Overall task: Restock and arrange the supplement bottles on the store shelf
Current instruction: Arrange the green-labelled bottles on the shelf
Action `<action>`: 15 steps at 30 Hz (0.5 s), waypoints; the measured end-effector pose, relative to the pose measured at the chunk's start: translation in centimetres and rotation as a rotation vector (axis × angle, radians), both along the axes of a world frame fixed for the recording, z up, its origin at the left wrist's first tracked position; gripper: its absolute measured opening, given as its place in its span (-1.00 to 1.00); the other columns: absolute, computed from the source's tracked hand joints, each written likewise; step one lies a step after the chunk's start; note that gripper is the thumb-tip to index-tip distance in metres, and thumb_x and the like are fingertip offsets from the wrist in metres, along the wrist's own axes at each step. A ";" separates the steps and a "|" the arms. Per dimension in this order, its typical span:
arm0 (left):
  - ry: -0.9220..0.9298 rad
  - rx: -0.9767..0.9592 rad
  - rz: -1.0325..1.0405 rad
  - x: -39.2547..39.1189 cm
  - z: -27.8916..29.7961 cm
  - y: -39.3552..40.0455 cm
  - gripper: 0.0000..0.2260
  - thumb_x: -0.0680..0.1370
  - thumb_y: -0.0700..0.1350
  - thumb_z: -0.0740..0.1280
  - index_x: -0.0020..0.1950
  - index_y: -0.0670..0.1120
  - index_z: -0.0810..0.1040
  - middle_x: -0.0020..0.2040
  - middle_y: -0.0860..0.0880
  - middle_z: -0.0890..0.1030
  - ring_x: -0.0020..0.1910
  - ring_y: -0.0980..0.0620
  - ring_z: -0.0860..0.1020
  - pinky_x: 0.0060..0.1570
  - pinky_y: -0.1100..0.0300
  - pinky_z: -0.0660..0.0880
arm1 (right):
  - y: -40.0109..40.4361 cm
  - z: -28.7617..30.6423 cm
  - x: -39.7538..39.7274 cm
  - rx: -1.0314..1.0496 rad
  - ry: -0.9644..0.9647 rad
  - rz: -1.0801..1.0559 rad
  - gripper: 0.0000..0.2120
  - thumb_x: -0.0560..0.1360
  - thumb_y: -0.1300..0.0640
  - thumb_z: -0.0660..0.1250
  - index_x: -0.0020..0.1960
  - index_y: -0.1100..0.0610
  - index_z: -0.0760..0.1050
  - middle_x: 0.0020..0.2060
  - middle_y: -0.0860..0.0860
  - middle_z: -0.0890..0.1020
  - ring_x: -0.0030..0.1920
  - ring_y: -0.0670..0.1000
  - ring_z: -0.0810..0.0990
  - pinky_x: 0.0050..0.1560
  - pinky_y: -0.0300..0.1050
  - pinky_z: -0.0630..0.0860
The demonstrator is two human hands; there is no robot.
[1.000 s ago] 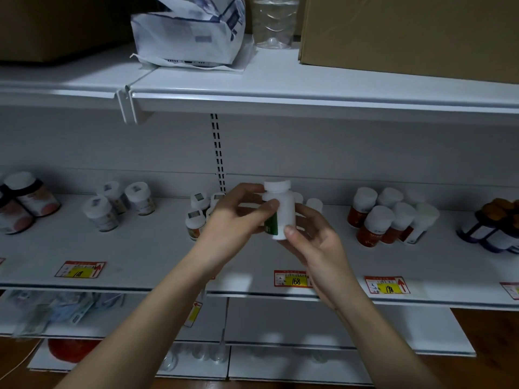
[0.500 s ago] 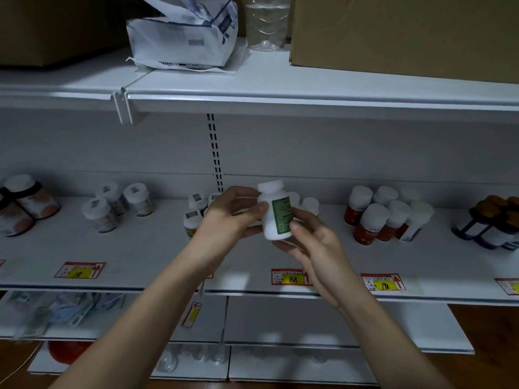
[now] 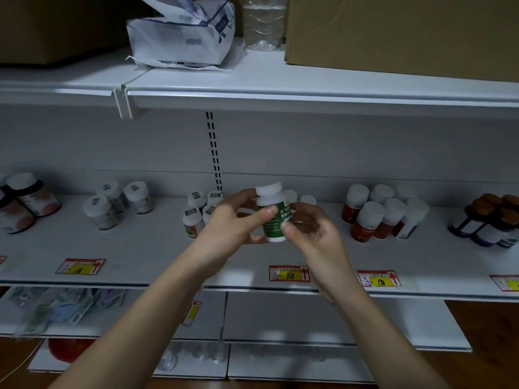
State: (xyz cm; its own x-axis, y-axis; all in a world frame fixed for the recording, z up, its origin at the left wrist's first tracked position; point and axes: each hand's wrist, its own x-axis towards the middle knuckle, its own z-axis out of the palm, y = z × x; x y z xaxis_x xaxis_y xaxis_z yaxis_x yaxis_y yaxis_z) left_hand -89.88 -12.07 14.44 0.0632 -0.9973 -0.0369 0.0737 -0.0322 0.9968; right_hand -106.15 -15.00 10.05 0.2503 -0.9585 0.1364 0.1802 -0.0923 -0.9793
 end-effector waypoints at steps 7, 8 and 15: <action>0.036 0.041 -0.001 -0.1 0.0 0.1 -0.75 0.61 -0.19 0.32 0.29 -0.09 0.51 0.20 -0.13 0.62 0.13 0.00 0.65 -0.10 0.11 0.64 | -0.3 0.5 -0.6 0.136 -0.099 0.110 -0.76 0.57 0.23 0.30 0.22 0.08 0.54 0.10 0.01 0.70 0.16 0.01 0.66 0.14 -0.07 0.60; 0.032 0.047 0.001 -0.2 0.1 0.1 -0.75 0.61 -0.18 0.32 0.30 -0.08 0.51 0.20 -0.11 0.62 0.13 0.00 0.65 -0.12 0.11 0.64 | -0.3 0.4 -0.7 0.122 -0.087 0.100 -0.77 0.57 0.25 0.30 0.20 0.07 0.54 0.08 0.00 0.71 0.15 0.00 0.67 0.11 -0.10 0.61; -0.019 0.031 -0.011 -0.4 0.4 0.1 -0.58 0.43 0.01 0.46 0.25 -0.06 0.55 0.15 -0.08 0.66 0.13 -0.03 0.65 -0.12 -0.04 0.66 | -0.1 0.6 -0.9 0.077 -0.061 0.107 -0.72 0.49 0.21 0.38 0.20 0.12 0.53 0.03 -0.03 0.72 0.11 -0.03 0.68 0.03 -0.21 0.59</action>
State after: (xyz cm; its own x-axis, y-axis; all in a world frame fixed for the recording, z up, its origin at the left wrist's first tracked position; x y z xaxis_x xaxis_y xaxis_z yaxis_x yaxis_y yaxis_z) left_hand -90.26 -11.97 14.81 0.0527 -0.9964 -0.0662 0.0542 -0.0634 0.9965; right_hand -107.03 -15.15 10.63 0.3449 -0.9351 0.0812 0.2441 0.0059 -0.9697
